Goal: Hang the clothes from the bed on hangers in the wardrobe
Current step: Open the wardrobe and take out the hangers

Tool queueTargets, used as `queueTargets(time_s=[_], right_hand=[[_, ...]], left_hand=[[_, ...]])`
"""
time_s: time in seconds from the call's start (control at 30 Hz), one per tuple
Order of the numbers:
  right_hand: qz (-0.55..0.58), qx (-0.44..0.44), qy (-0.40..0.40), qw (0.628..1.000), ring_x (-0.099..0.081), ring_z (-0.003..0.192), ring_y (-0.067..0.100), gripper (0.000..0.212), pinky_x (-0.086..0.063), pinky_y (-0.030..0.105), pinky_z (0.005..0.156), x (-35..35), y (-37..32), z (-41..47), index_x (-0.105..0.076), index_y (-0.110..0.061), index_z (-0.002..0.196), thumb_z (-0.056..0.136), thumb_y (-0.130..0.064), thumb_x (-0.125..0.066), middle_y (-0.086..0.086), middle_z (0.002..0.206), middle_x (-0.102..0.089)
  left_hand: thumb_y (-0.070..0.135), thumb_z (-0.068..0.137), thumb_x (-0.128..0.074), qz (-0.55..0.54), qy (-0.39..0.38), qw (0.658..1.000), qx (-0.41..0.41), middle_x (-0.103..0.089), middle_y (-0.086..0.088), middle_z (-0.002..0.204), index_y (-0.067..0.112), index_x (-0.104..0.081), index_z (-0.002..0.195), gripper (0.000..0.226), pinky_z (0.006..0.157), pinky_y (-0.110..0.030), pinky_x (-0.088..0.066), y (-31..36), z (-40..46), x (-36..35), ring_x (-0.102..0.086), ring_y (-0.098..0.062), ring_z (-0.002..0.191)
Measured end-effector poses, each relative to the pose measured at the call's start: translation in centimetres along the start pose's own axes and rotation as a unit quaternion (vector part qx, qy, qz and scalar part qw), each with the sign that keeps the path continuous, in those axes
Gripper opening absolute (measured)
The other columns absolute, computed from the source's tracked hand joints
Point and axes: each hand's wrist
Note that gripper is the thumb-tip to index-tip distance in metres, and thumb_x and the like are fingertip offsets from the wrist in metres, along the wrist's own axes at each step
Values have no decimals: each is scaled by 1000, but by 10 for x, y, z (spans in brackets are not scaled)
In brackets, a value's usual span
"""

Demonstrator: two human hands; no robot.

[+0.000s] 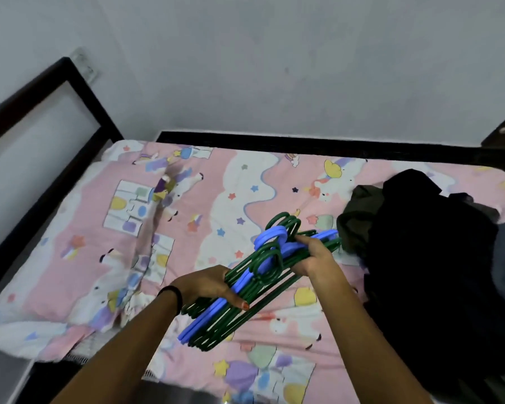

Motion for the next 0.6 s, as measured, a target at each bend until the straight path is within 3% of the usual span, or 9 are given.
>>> queueTargets(time_s=[0.17,0.27,0.33,0.4,0.5,0.6], right_hand=[[40,-10,16,999,-58,75,32,9,-51,42,57,-35,-67,75,-58,-8,94,94,-14,-51,16,89,-61],[84,0,40,996,-57,78,32,8,-48,47,77,-42,-97,120,-56,-6,96,95,-12,-51,15,93,-61],[102,5,58,993,-58,83,33,14,-48,49,81,-45,-109,142,-58,-8,105,93,-13,-53,15,107,-63],[114,1,64,991,-59,87,33,18,-49,50,83,-44,-121,170,-58,-10,109,91,-13,-54,13,115,-61],[123,5,99,988,-55,84,28,15,-42,39,103,-37,-134,215,-57,-15,102,87,-13,-57,6,104,-59],[16,47,131,990,-51,92,24,16,-38,36,107,-42,-143,249,-55,-16,102,86,-15,-58,5,97,-55]], left_hand=[[41,53,-87,58,10,998,26,-74,-3,94,10,-70,93,54,93,-36,-49,22,105,69,-68,-22,94],[30,64,-87,82,-5,996,27,-73,2,85,11,-69,88,35,77,-24,-50,30,163,95,-66,-15,80],[27,69,-85,100,-11,995,19,-66,10,71,16,-66,81,25,65,-18,-42,31,191,104,-60,-7,68],[32,69,-85,130,-6,991,14,-56,10,63,17,-59,74,31,58,-19,-36,29,226,115,-51,-7,60],[40,69,-83,198,4,980,12,-47,4,66,15,-49,73,43,53,-21,-29,31,265,133,-41,-10,59],[43,71,-81,247,17,969,8,-44,5,65,18,-43,70,45,50,-20,-26,40,291,153,-40,-9,58]])
Point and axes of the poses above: each hand's wrist, its own z-axis towards the middle knuckle, its own x-axis out of the back of the hand, y = z × x
